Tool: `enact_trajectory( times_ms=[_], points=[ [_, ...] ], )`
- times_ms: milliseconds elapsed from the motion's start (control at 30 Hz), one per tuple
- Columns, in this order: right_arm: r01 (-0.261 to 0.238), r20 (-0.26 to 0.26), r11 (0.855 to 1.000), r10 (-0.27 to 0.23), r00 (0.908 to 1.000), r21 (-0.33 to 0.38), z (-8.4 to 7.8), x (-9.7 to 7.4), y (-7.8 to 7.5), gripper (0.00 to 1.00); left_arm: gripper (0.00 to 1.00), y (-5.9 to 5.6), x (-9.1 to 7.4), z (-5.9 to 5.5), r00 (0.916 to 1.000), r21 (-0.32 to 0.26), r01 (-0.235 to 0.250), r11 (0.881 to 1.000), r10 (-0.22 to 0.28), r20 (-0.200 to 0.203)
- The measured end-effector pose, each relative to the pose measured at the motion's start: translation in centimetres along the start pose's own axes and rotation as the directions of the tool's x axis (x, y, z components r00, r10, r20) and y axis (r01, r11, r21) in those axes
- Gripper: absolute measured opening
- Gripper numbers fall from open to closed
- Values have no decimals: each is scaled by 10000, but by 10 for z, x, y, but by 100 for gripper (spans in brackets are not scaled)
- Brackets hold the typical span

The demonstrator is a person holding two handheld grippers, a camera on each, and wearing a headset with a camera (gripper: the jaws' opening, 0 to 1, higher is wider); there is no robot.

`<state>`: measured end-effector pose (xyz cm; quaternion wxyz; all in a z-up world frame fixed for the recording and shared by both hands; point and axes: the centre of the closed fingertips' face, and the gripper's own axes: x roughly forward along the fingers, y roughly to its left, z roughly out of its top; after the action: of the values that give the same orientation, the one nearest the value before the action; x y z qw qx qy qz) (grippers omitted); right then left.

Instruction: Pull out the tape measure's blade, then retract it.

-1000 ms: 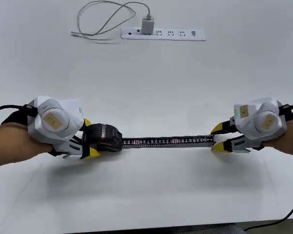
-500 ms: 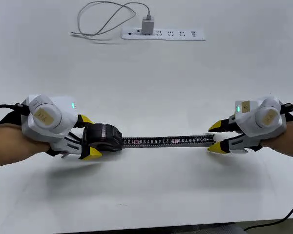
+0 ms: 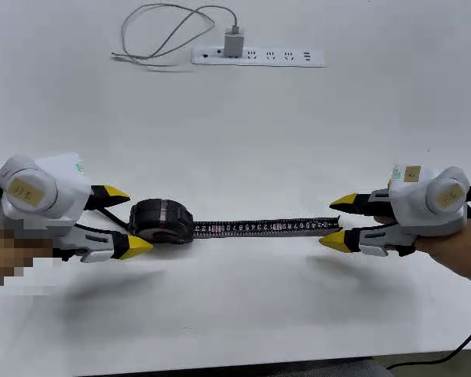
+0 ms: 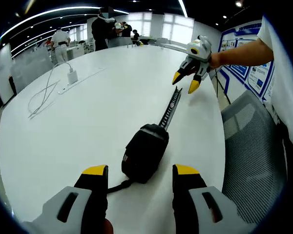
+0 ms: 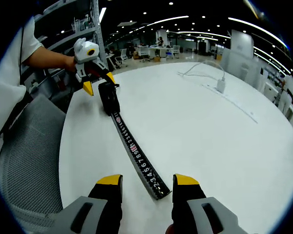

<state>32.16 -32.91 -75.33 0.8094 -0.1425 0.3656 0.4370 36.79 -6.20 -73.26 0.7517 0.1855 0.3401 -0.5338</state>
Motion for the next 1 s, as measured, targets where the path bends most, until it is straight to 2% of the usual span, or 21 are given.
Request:
enact_trajectory(
  times_ms=[100, 233, 300, 533, 600, 833, 933, 1000],
  points=[
    [205, 124, 9998, -206, 9997, 81, 2, -2, 1, 39, 50, 2, -7, 2, 9993, -301, -278, 9992, 286, 259],
    [454, 260, 9988, -459, 9986, 190, 3, -5, 3, 41, 51, 4, -14, -1, 9966, -475, -731, 9962, 748, 345],
    [460, 595, 9974, -493, 9970, 553, 7, -7, 7, 41, 51, 4, -19, -3, 9952, -706, -859, 9938, 889, 403],
    [950, 711, 9927, -1002, 9924, 739, 5, -15, 13, 47, 53, 2, -33, -15, 9875, -1288, -1342, 9826, 1434, 650],
    [1025, 761, 9918, -1083, 9912, 761, 5, -17, 16, 48, 53, -1, -36, -20, 9867, -1371, -1406, 9805, 1501, 617],
    [1315, 586, 9886, -1359, 9890, 740, -2, -21, 27, 56, 60, -10, -46, -32, 9795, -1837, -1665, 9688, 1839, 820],
    [1365, 456, 9896, -1385, 9893, 460, -3, -21, 33, 57, 62, -12, -48, -37, 9770, -1802, -1795, 9671, 1967, 821],
    [1297, 444, 9901, -1321, 9902, 529, -6, -23, 35, 58, 64, -14, -51, -40, 9756, -1923, -1836, 9640, 2027, 842]
  ],
)
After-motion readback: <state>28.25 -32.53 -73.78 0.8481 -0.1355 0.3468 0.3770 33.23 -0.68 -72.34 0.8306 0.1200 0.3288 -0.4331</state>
